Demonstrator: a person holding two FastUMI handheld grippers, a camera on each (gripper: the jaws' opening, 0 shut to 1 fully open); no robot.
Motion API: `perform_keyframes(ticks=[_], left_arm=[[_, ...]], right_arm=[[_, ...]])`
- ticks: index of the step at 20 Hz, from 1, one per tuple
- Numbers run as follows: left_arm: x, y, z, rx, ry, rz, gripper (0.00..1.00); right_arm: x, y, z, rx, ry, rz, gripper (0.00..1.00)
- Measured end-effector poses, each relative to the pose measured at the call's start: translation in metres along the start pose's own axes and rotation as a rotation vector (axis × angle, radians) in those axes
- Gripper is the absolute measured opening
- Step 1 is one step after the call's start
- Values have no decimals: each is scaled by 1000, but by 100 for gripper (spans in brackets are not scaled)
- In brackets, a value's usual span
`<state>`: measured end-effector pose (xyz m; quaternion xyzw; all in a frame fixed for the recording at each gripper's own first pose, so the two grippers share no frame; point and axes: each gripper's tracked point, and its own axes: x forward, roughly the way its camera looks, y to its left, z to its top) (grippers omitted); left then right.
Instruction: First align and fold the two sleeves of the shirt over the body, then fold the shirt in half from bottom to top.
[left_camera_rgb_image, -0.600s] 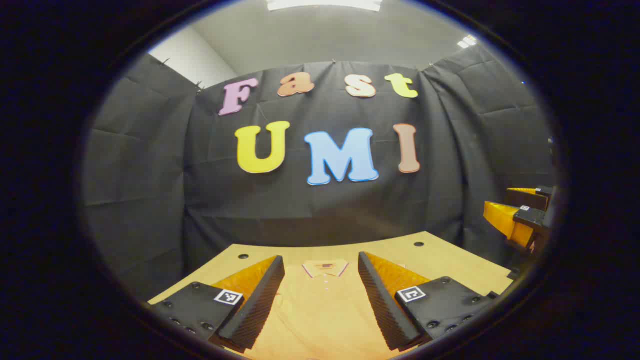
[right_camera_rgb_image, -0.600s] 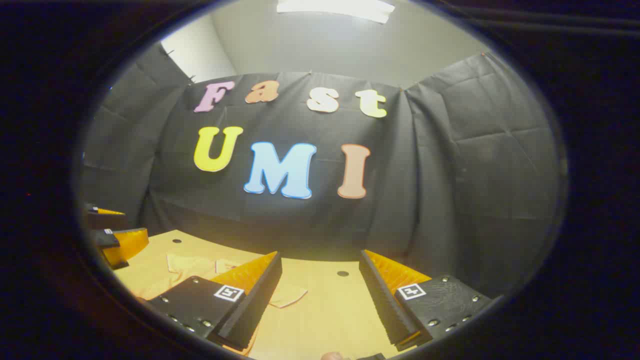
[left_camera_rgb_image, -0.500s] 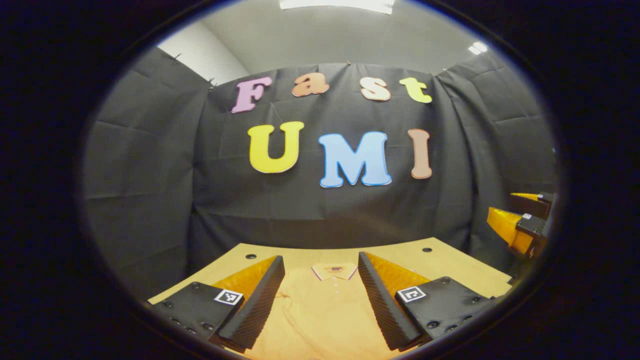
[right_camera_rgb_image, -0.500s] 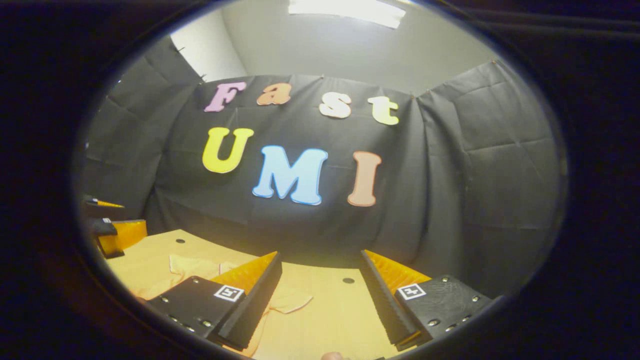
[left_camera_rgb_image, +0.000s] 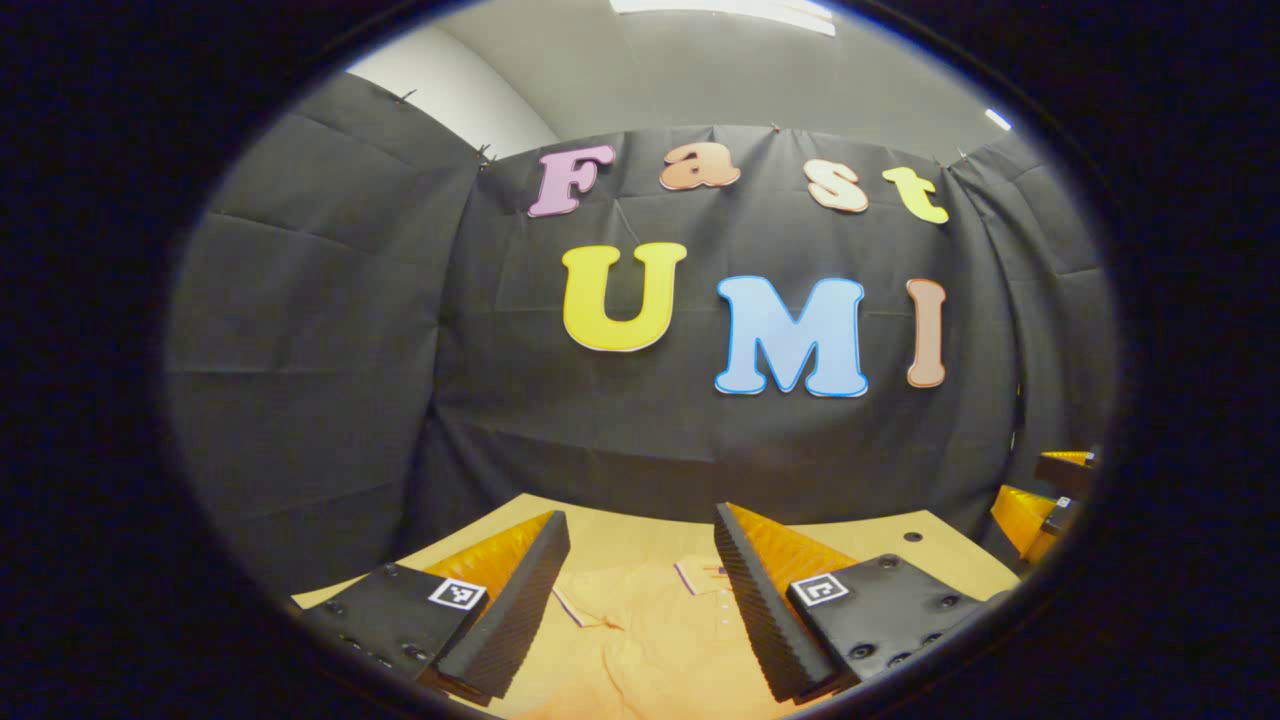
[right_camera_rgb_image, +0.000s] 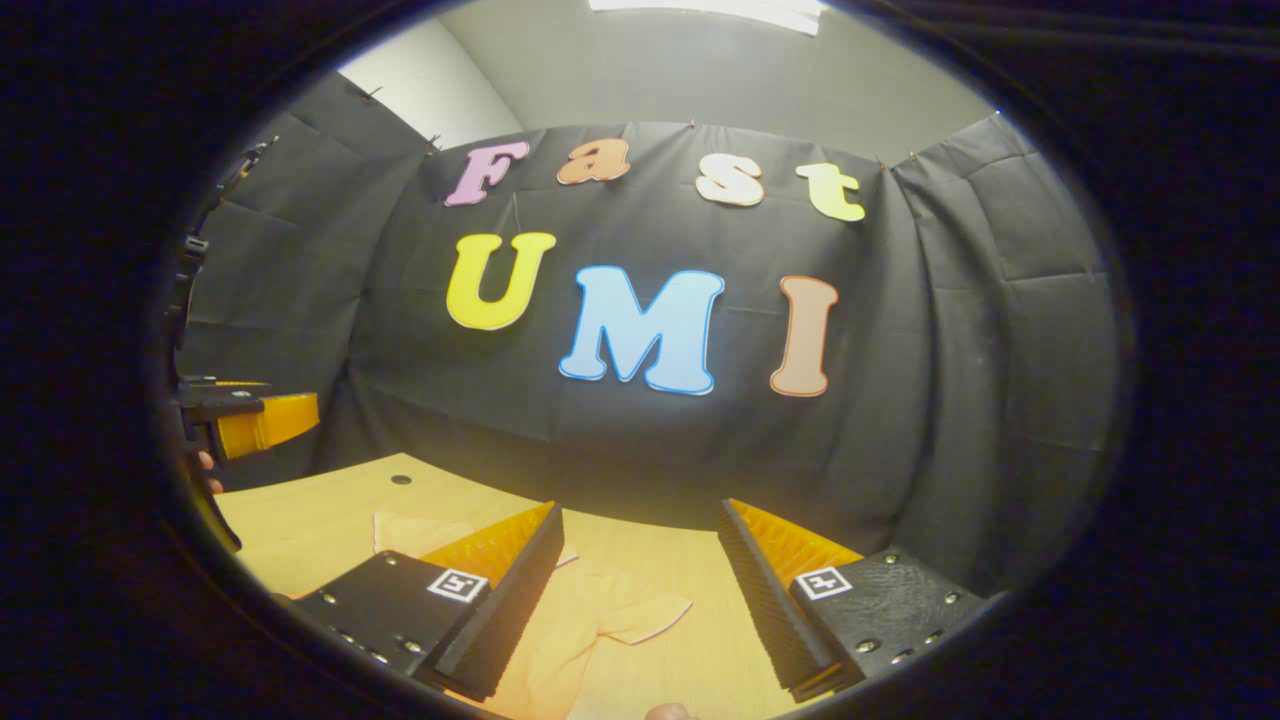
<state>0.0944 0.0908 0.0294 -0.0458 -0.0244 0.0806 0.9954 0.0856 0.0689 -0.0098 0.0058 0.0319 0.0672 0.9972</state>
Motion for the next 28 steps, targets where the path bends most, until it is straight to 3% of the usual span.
perform_keyframes(ticks=[7,13,22,28], left_arm=[[62,-11,-7,17,27,-99,94],[80,-24,-17,43,47,-163,94],[77,-14,-39,68,94,-149,94],[61,-1,-50,72,123,-115,94]], right_arm=[[34,-5,-28,0,99,-93,96],[52,-7,-46,-1,155,-127,96],[107,-12,-130,93,379,-109,96],[141,-13,-191,93,523,-96,96]])
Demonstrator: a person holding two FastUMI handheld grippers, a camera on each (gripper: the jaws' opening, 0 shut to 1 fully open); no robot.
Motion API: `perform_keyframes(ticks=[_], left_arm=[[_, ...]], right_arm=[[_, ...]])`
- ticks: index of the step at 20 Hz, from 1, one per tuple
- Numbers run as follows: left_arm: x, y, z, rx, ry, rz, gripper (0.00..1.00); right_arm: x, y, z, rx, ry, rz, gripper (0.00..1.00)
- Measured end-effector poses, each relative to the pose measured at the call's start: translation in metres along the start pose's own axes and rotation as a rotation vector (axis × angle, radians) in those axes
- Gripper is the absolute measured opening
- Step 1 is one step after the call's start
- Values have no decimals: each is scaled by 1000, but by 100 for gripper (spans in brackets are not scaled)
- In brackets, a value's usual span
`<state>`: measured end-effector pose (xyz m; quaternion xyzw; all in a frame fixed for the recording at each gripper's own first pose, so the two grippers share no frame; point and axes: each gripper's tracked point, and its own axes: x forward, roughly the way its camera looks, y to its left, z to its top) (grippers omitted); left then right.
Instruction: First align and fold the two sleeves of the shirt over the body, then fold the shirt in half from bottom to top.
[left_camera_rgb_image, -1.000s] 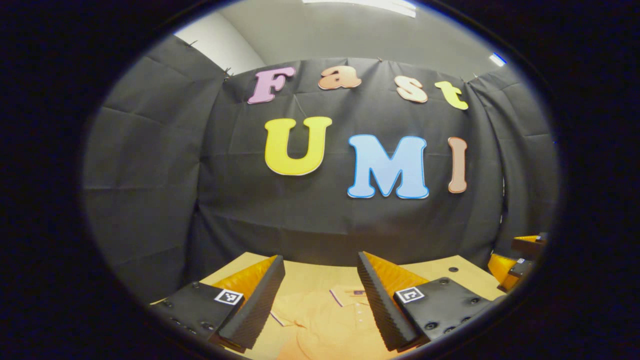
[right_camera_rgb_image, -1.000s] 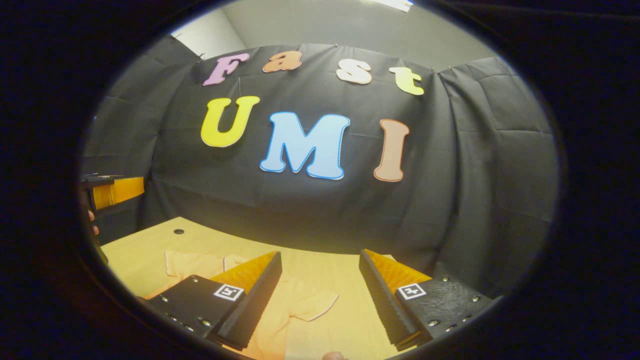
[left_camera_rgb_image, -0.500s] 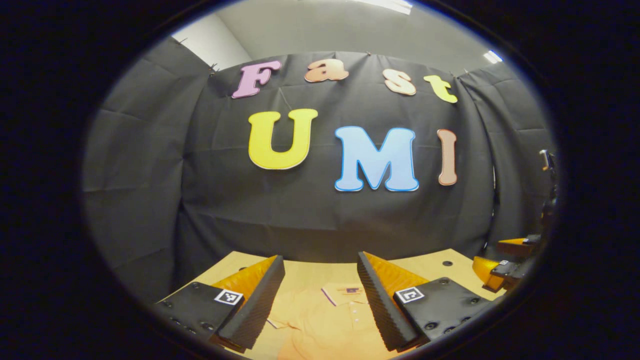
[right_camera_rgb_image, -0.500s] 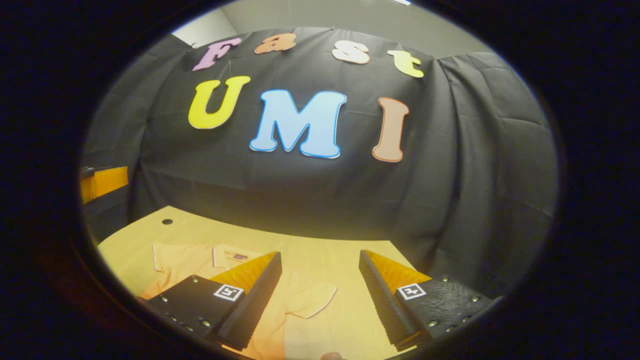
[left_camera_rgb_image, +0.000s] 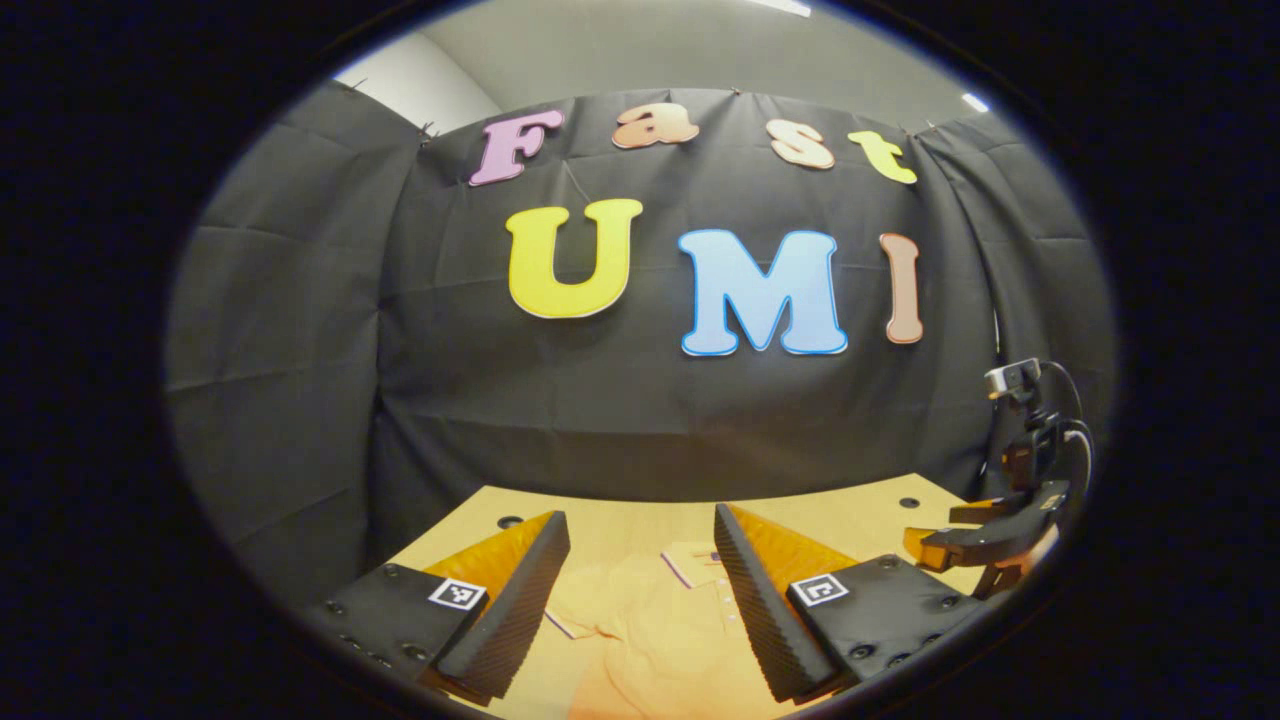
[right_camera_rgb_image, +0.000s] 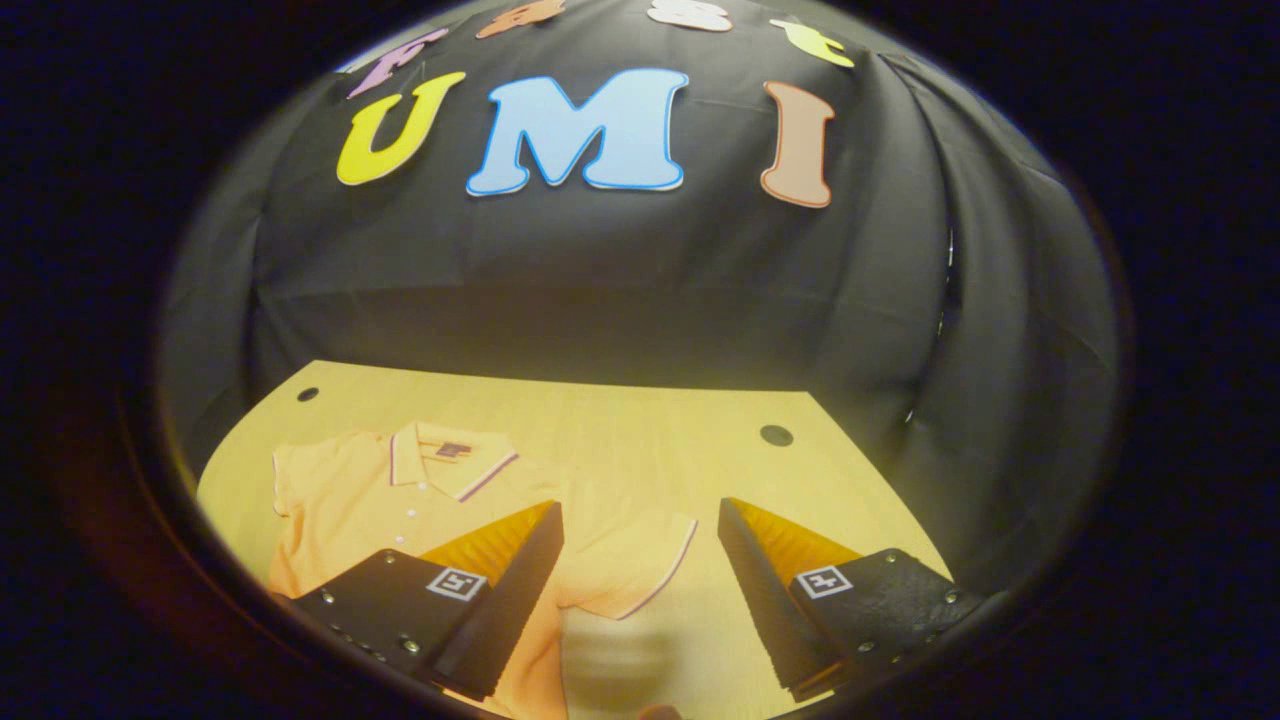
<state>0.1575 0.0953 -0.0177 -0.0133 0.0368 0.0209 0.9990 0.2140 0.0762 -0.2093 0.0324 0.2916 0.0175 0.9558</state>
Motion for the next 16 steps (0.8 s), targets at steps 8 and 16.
perform_keyframes(ticks=[8,16], left_arm=[[-27,17,-18,-10,50,61,94],[-37,22,-32,-36,89,95,94]], right_arm=[[76,-21,-67,49,252,-57,96],[99,-25,-95,87,336,-49,96]])
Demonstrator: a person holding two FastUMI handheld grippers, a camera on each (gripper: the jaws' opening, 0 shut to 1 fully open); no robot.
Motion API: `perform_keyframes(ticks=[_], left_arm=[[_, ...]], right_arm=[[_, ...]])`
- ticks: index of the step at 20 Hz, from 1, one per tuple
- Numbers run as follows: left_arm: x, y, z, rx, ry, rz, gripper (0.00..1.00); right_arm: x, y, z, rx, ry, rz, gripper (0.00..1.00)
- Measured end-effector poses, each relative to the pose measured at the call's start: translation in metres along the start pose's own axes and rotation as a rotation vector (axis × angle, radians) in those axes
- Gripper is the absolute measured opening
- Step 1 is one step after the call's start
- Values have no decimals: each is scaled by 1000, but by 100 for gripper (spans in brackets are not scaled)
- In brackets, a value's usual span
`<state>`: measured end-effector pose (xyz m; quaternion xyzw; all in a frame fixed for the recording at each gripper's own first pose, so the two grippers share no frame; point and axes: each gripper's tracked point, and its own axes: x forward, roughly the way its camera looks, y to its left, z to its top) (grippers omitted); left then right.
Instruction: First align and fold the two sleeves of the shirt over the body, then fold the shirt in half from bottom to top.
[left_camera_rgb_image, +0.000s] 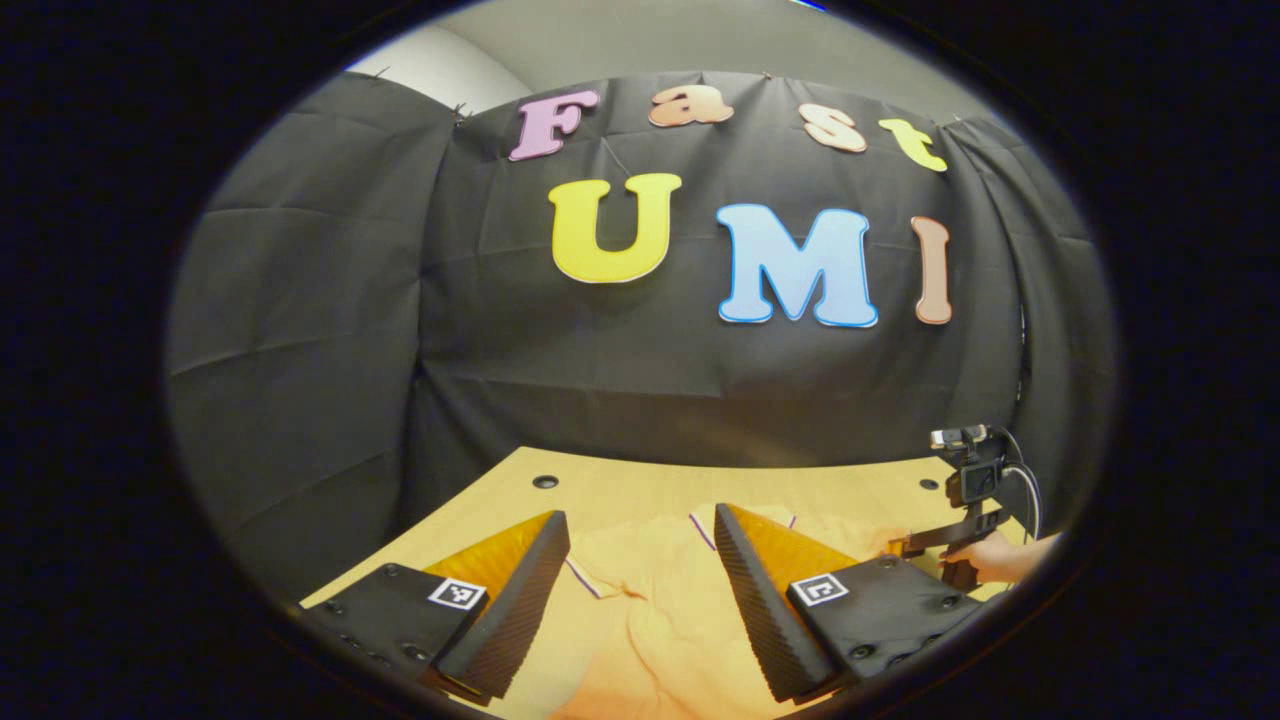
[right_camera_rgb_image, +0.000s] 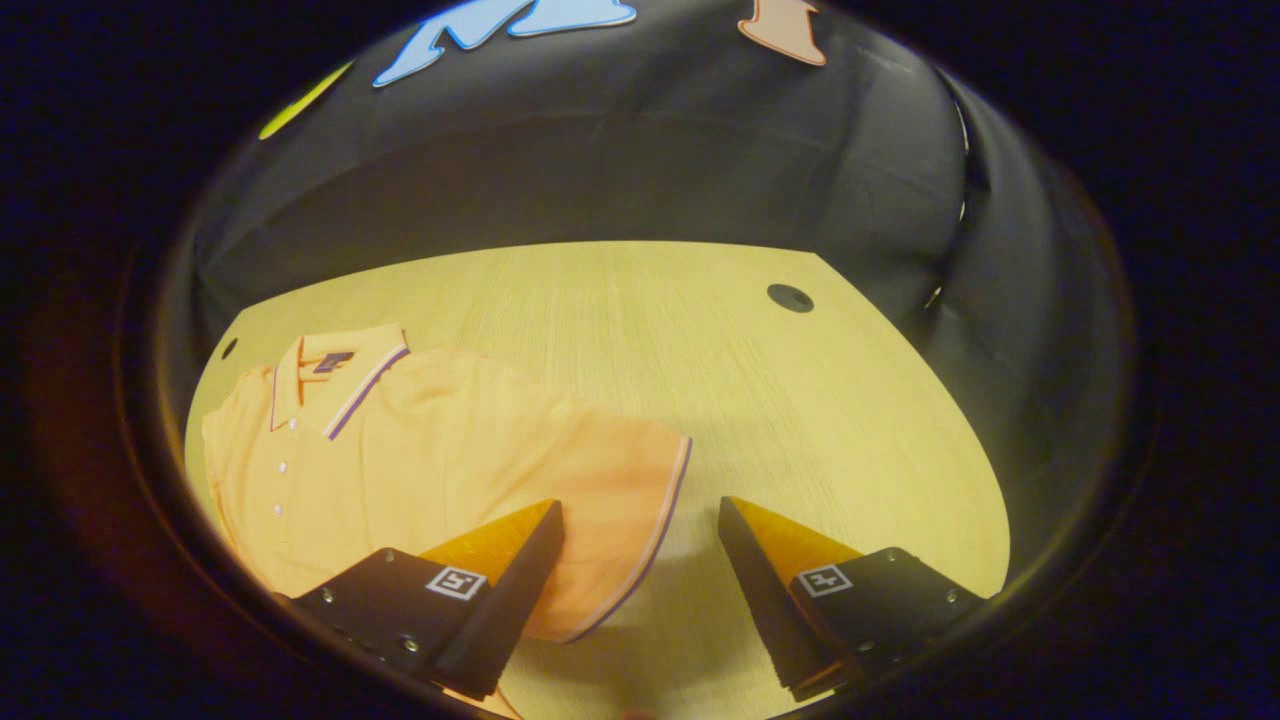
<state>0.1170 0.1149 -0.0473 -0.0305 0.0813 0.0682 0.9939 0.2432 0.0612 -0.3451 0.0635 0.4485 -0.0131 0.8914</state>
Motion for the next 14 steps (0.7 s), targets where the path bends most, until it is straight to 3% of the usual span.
perform_keyframes(ticks=[4,7,9,10,11,12,13,14], left_arm=[[0,0,0,-6,3,2,94],[-1,-2,-1,-4,1,5,94],[-1,-1,-1,-7,0,6,94],[-2,0,0,-8,0,7,94],[-1,1,-1,-8,1,8,94],[-2,1,0,-9,1,10,94],[-3,1,0,-10,0,10,94],[-3,2,0,-9,0,11,94]], right_arm=[[2,7,-1,31,14,45,95],[5,11,-2,46,24,60,74],[4,13,-1,37,17,60,47],[2,12,-2,38,22,60,47],[1,15,0,42,18,63,18],[2,15,-1,41,20,62,13],[0,13,0,37,18,51,17],[0,14,3,38,5,44,10]])
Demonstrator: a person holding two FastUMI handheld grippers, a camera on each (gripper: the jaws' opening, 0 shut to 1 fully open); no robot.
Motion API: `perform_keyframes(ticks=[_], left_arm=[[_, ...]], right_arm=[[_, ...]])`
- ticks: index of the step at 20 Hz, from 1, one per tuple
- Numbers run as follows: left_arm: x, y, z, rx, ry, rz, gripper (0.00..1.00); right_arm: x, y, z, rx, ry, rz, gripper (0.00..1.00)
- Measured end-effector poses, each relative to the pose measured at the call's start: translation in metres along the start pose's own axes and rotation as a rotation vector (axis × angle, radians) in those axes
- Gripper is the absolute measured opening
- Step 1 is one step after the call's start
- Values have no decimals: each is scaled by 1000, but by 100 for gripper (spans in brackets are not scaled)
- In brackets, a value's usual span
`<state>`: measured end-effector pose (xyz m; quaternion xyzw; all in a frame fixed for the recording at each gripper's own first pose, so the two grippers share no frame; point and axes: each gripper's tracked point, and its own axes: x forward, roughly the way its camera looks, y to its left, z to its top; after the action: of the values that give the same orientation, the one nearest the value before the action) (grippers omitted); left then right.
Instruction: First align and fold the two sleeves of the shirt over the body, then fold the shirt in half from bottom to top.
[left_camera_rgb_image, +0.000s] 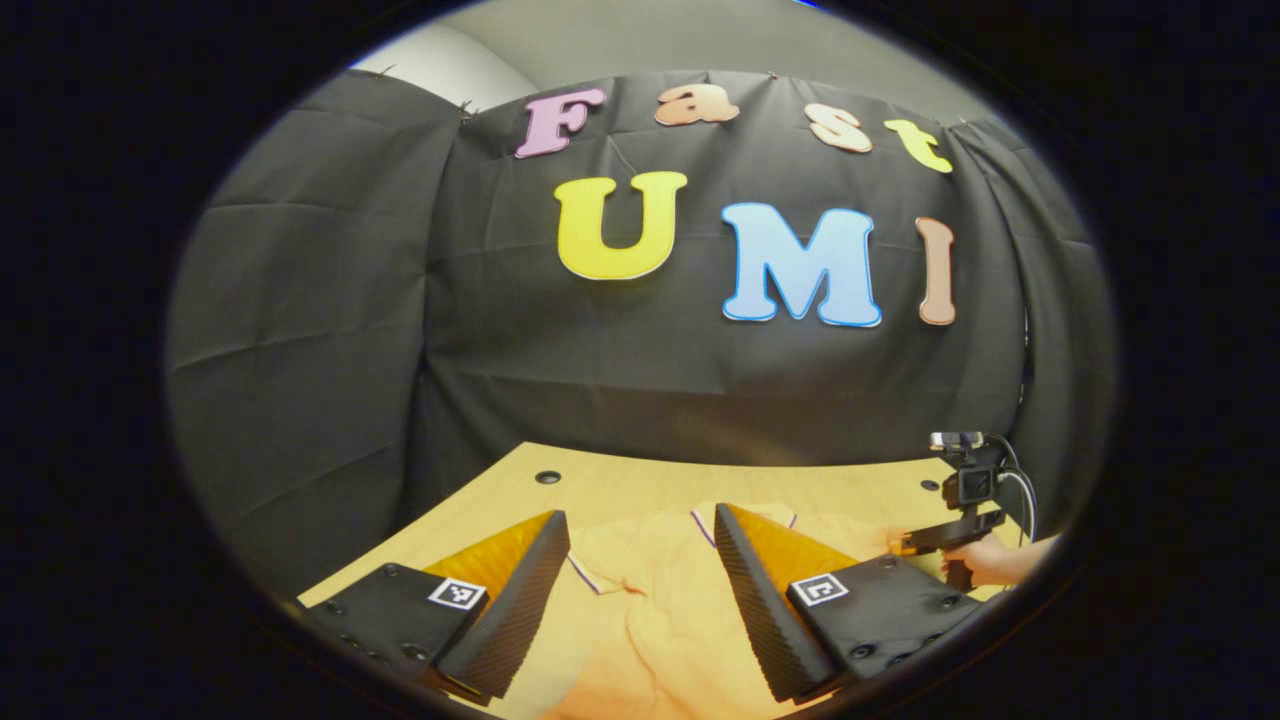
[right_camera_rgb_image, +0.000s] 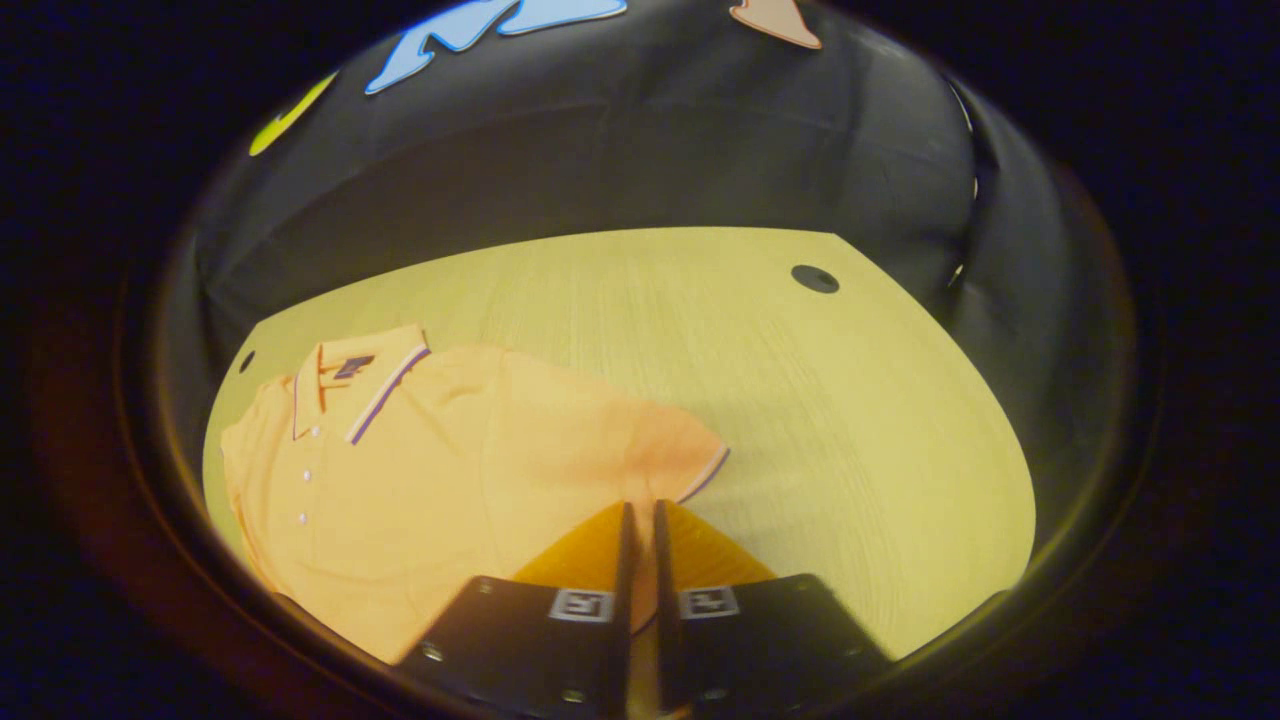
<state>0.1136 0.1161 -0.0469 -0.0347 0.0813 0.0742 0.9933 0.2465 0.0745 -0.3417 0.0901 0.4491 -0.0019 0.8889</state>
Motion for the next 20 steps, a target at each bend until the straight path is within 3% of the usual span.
perform_keyframes(ticks=[1,7,11,20], left_arm=[[0,1,0,2,-2,3,94],[-7,6,-1,-17,-4,14,94],[-11,7,-1,-28,-7,17,94],[-23,29,-4,-42,-12,70,94]], right_arm=[[-2,1,6,-1,-19,2,2],[-30,22,39,-66,-142,32,2],[-49,59,52,-143,-199,105,2],[-51,131,26,-356,-192,221,2]])
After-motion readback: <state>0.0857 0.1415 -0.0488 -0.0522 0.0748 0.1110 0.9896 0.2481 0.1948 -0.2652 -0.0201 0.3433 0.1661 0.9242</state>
